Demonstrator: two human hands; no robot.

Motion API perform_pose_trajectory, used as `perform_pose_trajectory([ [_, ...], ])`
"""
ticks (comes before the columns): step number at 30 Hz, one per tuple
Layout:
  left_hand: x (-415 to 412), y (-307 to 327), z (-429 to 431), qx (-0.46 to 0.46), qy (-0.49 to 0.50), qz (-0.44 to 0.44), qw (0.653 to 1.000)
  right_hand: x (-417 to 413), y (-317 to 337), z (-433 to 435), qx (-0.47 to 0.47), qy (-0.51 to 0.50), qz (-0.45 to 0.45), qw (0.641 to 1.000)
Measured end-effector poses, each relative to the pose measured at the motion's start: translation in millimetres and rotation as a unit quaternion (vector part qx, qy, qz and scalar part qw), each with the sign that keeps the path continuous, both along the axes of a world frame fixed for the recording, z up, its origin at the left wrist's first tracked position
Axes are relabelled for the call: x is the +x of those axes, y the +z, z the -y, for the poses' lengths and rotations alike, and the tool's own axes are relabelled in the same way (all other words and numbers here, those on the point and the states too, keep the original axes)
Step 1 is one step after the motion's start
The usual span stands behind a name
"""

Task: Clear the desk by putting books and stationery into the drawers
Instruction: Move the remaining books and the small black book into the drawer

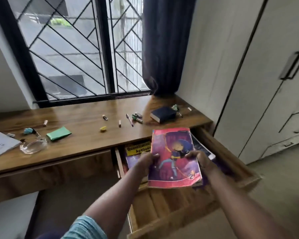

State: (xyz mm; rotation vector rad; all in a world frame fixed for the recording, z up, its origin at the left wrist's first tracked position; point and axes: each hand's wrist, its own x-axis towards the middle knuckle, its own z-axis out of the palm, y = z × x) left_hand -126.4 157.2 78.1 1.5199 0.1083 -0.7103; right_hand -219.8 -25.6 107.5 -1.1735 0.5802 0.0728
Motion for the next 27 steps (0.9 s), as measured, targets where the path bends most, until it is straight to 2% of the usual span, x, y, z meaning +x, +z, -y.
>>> perform_pose_trajectory([
  [5,-18,-23,61,-0.008,0.013,-0.041,0.999,-22,-18,49,-0.059,-0.031,-0.060,0.996],
  [10,1,-45,107,0.018,0.033,-0.055,0.998,-26,-32,88,-0.104,0.061,-0.109,0.987],
  [13,20,-60,134,0.046,0.043,-0.050,0.997,-16,-38,112,-0.164,0.087,-0.127,0.974],
  [16,42,-75,162,0.056,0.040,-0.052,0.996,6,-43,137,-0.217,0.108,-0.151,0.958],
  [21,67,-92,198,0.062,0.041,-0.073,0.995,47,-52,173,-0.309,0.078,-0.190,0.929],
  [27,91,-107,222,0.112,0.028,-0.058,0.992,93,-69,199,-0.432,0.095,-0.237,0.865],
])
